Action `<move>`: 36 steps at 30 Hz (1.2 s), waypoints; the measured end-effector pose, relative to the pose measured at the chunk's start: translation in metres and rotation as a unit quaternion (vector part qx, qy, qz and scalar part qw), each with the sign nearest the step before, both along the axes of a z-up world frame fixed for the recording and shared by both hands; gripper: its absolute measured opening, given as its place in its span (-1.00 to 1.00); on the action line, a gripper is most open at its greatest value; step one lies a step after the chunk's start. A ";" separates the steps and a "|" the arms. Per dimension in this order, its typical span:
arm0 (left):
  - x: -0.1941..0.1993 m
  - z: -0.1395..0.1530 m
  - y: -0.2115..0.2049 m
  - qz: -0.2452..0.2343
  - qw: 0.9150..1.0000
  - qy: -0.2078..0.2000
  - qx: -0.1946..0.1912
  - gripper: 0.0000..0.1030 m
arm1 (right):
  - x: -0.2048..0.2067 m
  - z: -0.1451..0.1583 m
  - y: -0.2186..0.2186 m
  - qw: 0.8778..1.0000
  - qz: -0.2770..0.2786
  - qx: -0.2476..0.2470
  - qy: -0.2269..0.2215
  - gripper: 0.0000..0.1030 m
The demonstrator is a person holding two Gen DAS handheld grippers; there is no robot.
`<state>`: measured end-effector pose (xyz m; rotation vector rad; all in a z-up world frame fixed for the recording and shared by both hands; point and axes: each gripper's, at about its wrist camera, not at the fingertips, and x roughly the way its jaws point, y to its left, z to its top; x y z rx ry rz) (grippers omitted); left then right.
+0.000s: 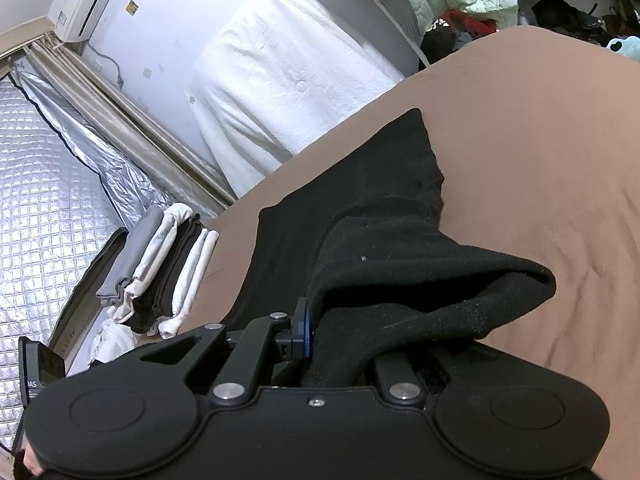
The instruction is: Fold clothes
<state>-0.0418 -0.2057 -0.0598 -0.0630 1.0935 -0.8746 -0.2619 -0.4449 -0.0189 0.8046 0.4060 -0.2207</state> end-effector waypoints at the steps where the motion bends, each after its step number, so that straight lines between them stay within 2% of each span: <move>1: 0.000 0.000 0.000 0.001 1.000 0.000 0.000 -0.77 | 0.000 0.000 0.000 1.000 0.000 0.000 0.000 -0.80; 8: 0.002 -0.006 -0.002 0.003 1.000 0.005 0.005 -0.77 | -0.003 -0.001 -0.002 1.000 0.001 0.000 0.001 -0.80; 12: 0.008 -0.003 0.000 0.000 1.000 0.011 -0.005 -0.77 | 0.001 0.003 -0.006 1.000 0.003 0.010 0.006 -0.80; 15: 0.024 -0.005 -0.005 -0.013 0.999 0.038 -0.007 -0.77 | 0.015 0.012 -0.018 0.999 0.007 0.028 0.028 -0.80; 18: 0.054 -0.006 -0.017 -0.041 0.996 0.084 0.003 -0.77 | 0.042 0.030 -0.040 0.996 0.021 0.047 0.069 -0.79; 20: 0.077 -0.004 -0.028 -0.052 0.992 0.114 0.013 -0.77 | 0.064 0.040 -0.058 0.992 0.031 0.081 0.095 -0.79; 22: 0.098 0.002 -0.039 -0.052 0.991 0.125 0.021 -0.77 | 0.087 0.046 -0.077 0.984 0.041 0.125 0.123 -0.79; 25: 0.130 0.011 -0.060 -0.046 0.992 0.112 0.028 -0.77 | 0.124 0.050 -0.103 0.968 0.050 0.182 0.166 -0.79; 29: 0.169 0.003 -0.087 -0.035 0.992 0.114 0.036 -0.77 | 0.175 0.049 -0.126 0.957 0.045 0.175 0.226 -0.78; 33: 0.207 -0.014 -0.110 -0.011 0.990 0.133 0.041 -0.77 | 0.224 0.031 -0.152 0.944 0.040 0.176 0.277 -0.78; 36: 0.237 -0.018 -0.124 0.014 0.991 0.125 0.050 -0.77 | 0.255 0.018 -0.170 0.932 0.054 0.204 0.296 -0.73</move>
